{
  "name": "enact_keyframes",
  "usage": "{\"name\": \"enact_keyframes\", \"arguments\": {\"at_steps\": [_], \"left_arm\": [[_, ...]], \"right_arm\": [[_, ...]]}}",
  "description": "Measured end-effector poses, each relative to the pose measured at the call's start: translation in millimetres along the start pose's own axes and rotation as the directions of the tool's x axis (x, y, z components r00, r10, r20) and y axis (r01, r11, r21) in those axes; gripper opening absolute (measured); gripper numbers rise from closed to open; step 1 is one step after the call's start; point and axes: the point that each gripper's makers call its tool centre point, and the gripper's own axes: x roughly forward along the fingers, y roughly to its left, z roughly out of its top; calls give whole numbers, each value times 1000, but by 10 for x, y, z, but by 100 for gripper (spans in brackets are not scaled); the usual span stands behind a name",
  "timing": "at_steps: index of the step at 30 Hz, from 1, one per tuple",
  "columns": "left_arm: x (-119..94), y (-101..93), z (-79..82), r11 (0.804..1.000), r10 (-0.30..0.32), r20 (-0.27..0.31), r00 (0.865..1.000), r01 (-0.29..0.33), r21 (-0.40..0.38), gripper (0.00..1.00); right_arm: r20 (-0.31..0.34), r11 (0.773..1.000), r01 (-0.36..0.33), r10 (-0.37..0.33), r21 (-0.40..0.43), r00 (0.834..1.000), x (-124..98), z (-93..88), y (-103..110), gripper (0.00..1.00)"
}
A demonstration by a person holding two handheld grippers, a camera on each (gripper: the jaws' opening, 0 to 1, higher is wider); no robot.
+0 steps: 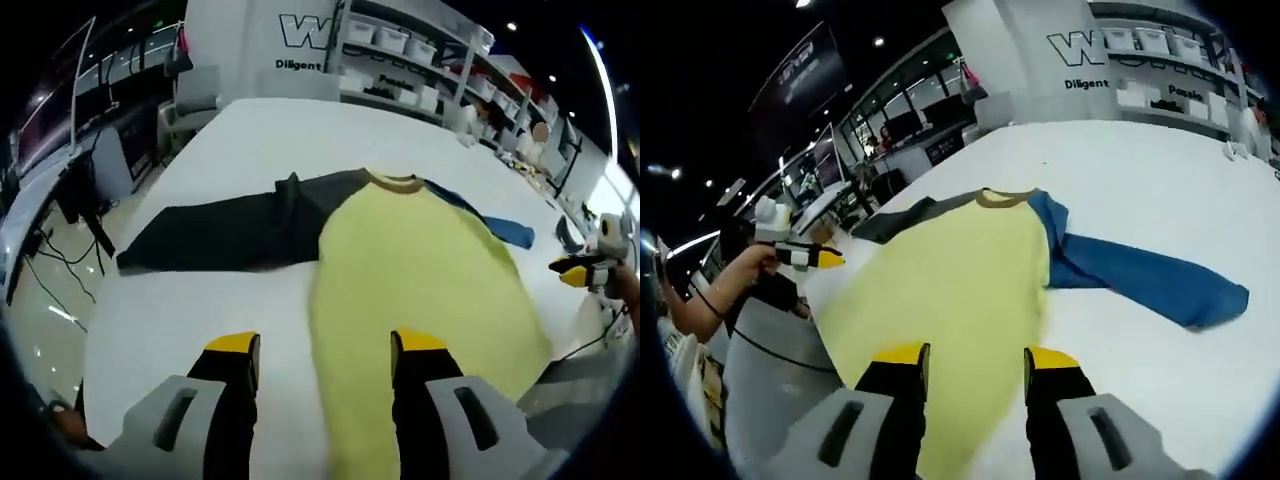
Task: Fold the garment on the visible template until the final outline fits inside the template.
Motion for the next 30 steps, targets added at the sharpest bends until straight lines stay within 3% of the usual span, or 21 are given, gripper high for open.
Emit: {"name": "enact_keyframes", "arguments": {"at_steps": [6, 9, 13, 19, 25, 27, 30], "left_arm": [[248, 43, 269, 999, 20, 32, 999, -21, 24, 49], [394, 21, 430, 999, 10, 65, 998, -14, 53, 48], [590, 80, 535, 997, 33, 69, 997, -37, 65, 44], [897, 217, 707, 995, 72, 87, 994, -77, 57, 39], [1219, 370, 877, 994, 99, 103, 990, -103, 35, 33], [1314, 400, 889, 994, 104, 98, 990, -108, 31, 34], [1412, 406, 859, 995, 96, 72, 993, -98, 22, 33]], "right_arm": [[74, 998, 56, -58, 24, 996, 243, 368, -246, 33], [88, 997, 75, -77, 25, 993, 379, 503, -388, 30], [105, 996, 85, -87, 22, 991, 559, 654, -505, 28], [107, 992, 122, -120, -9, 987, 913, 771, -680, 25], [65, 988, 152, -152, -4, 986, 1222, 753, -884, 22], [59, 989, 142, -144, 46, 988, 1294, 746, -919, 21], [60, 985, 167, -169, 31, 984, 1338, 755, -987, 19]]}}
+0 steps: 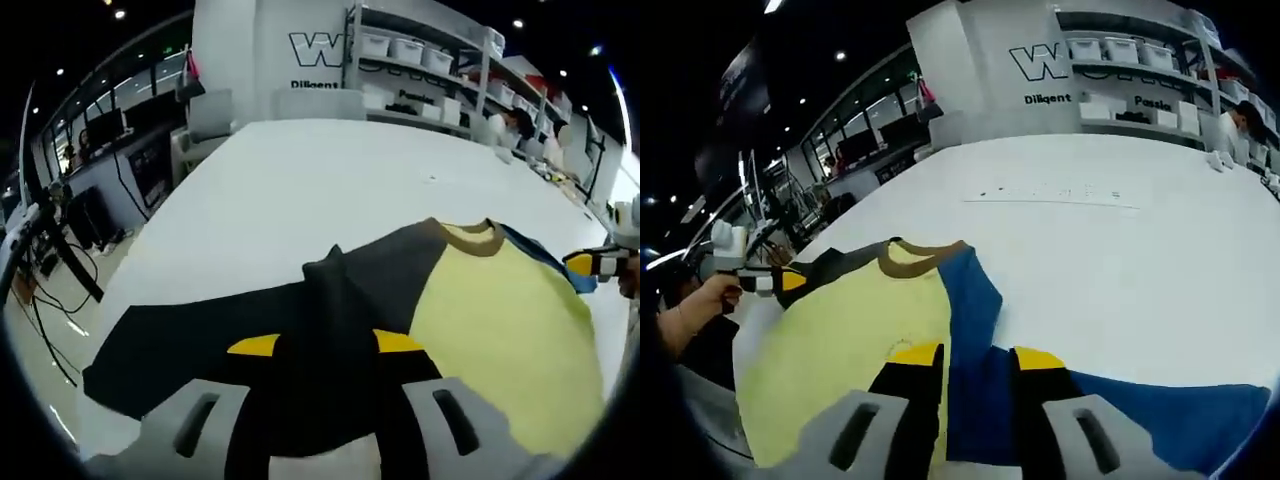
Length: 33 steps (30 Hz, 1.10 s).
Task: Fold the garment on the visible template until the final outline fits inside the template.
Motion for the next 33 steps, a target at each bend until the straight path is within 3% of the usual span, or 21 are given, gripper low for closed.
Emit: {"name": "enact_keyframes", "arguments": {"at_steps": [3, 4, 6, 9, 12, 19, 26, 29, 33], "left_arm": [[78, -34, -43, 1000, -1, -17, 1000, 1, 3, 33], [94, 5, 15, 998, 24, 9, 1000, -25, 57, 32], [121, 29, 20, 997, 45, 0, 999, -45, 70, 27], [139, 47, 34, 995, 57, -3, 998, -57, 85, 17], [155, 64, 49, 993, 54, -10, 998, -53, 101, 6], [145, 204, 140, 984, 104, 14, 994, -105, 144, 7], [202, 265, 220, 972, 122, 25, 992, -125, 197, 7], [222, 297, 235, 969, 133, 27, 991, -136, 208, 7], [200, 331, 220, 969, 151, 22, 988, -153, 193, 7]], "right_arm": [[-8, 1000, 5, -5, -1, 1000, 67, -13, -34, 15], [-15, 1000, 2, -2, 9, 1000, 91, -23, -35, 13], [-14, 1000, 3, -3, 14, 1000, 122, -22, -45, 9], [-16, 1000, 0, 0, 19, 1000, 142, -15, -43, 0], [-8, 1000, -7, 7, 1, 1000, 171, 39, -40, 0], [17, 995, 92, -91, -40, 996, 185, 262, -240, 0], [29, 963, 185, -183, -197, 983, 317, 419, -406, 0], [35, 965, 183, -180, -187, 983, 423, 460, -414, 0], [16, 952, 198, -200, -233, 980, 551, 439, -440, 0]]}}
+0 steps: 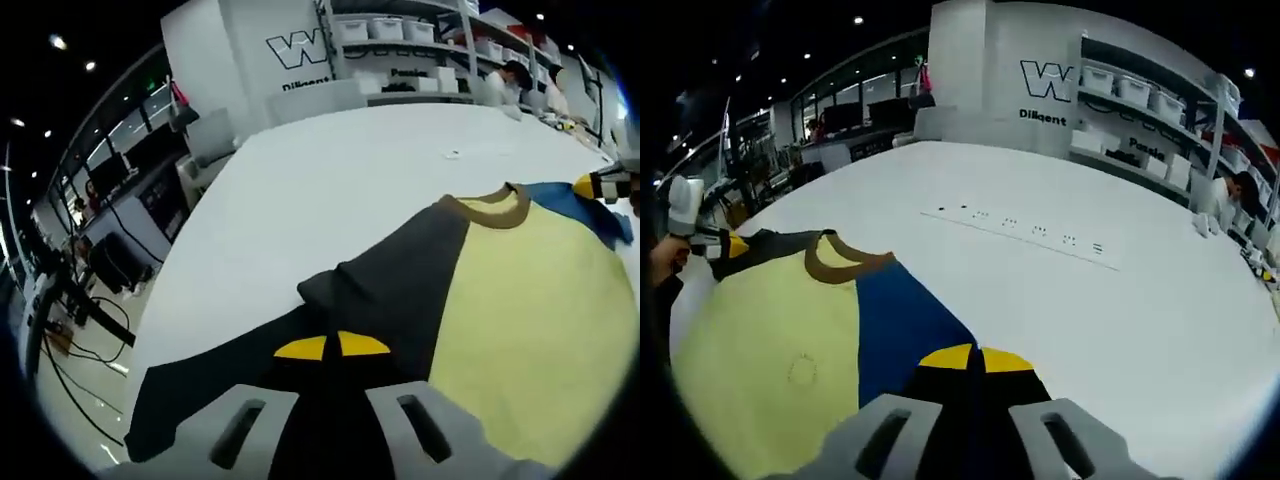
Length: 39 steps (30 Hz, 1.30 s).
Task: Fold the garment on the visible template until the final outline fits inside the template.
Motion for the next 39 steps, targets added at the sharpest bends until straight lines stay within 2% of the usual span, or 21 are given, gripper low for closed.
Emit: {"name": "enact_keyframes", "arguments": {"at_steps": [6, 8, 9, 11, 12, 14, 16, 20, 23, 27, 30, 36, 39], "left_arm": [[7, 61, -38, 999, 33, -16, 999, -33, -4, 7], [14, 38, -20, 1000, 19, -4, 1000, -19, 2, 7], [9, 8, 53, 1000, 2, 39, 999, -2, 20, 7], [-6, 25, 52, 1000, 9, 30, 1000, -9, 21, 11], [-22, 15, 109, 1000, -4, 54, 999, 4, 1, 15], [-65, -60, 165, 997, -40, 72, 997, 44, -66, 26], [-109, -78, 221, 996, -52, 88, 995, 58, -67, 34], [-296, -185, 278, 988, -85, 114, 990, 98, -119, 41], [-419, -246, 302, 987, -93, 133, 987, 109, -116, 47], [-564, -280, 299, 987, -91, 151, 984, 109, -114, 58], [-672, -325, 297, 985, -99, 176, 979, 121, -120, 63], [-795, -372, 233, 981, -105, 176, 979, 131, -144, 74], [-882, -399, 267, 977, -118, 197, 973, 149, -150, 81]], "right_arm": [[-3, 998, 61, -61, 17, 998, 53, -32, -134, 0], [36, 996, 63, -65, 56, 997, 19, 27, -173, 0], [61, 996, 47, -51, 74, 997, -21, 69, -164, 0], [87, 994, 40, -49, 97, 995, -88, 108, -176, 1], [124, 993, 27, -41, 113, 991, -132, 163, -180, 6], [138, 991, 15, -34, 136, 990, -234, 168, -194, 12], [152, 990, 6, -28, 141, 988, -304, 173, -197, 18], [183, 979, -9, -29, 203, 983, -539, 123, -226, 32], [188, 975, -8, -35, 223, 982, -666, 37, -241, 39], [159, 976, 11, -47, 219, 986, -822, -149, -244, 39], [134, 983, 37, -62, 179, 989, -938, -307, -258, 39], [102, 976, 48, -71, 212, 992, -1106, -599, -314, 41], [86, 974, 61, -82, 217, 993, -1205, -721, -373, 41]]}}
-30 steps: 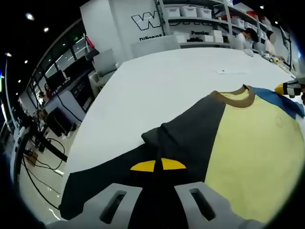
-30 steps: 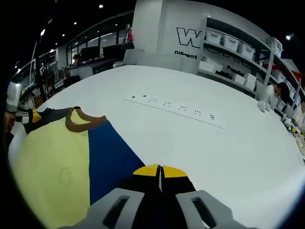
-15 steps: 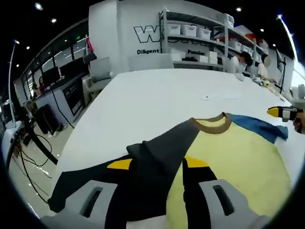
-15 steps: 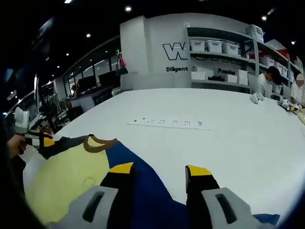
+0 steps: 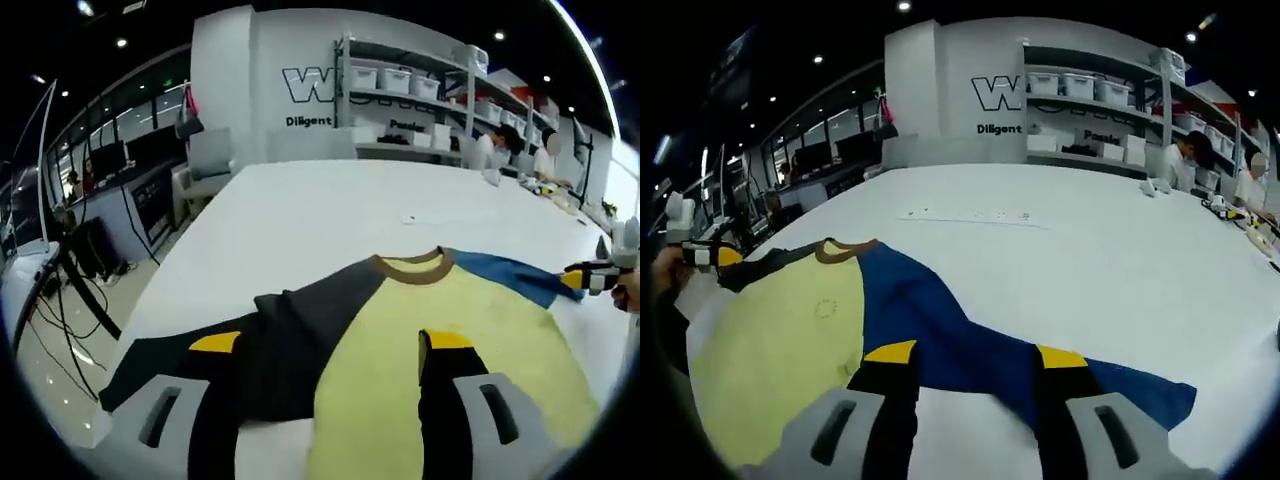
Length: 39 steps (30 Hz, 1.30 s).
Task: Fold the garment on the visible template until the final outline fits inside the template.
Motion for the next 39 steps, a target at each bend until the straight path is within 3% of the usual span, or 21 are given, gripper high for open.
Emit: {"name": "enact_keyframes", "arguments": {"at_steps": [4, 9, 14, 23, 32, 39], "left_arm": [[-66, -63, 61, 999, -25, 19, 999, 26, -31, 96], [-164, -139, 104, 998, -51, 28, 998, 52, -31, 99], [-309, -262, 37, 994, -95, 8, 995, 95, -52, 99], [-410, -237, -72, 996, -88, -27, 996, 88, -22, 99], [-505, -268, -183, 995, -101, -48, 994, 101, -13, 97], [-572, -247, -226, 995, -102, -61, 993, 103, -3, 96]], "right_arm": [[-17, 1000, 14, -14, -4, 1000, -75, -91, -86, 41], [-58, 999, 34, -37, -38, 998, -178, -259, -202, 37], [-105, 997, 54, -60, -60, 993, -229, -427, -334, 23], [-135, 994, 67, -79, -92, 988, -276, -551, -428, 3], [-108, 994, 75, -83, -80, 991, -384, -467, -478, 0], [-56, 988, 114, -121, -108, 991, -569, -113, -504, 0]]}}
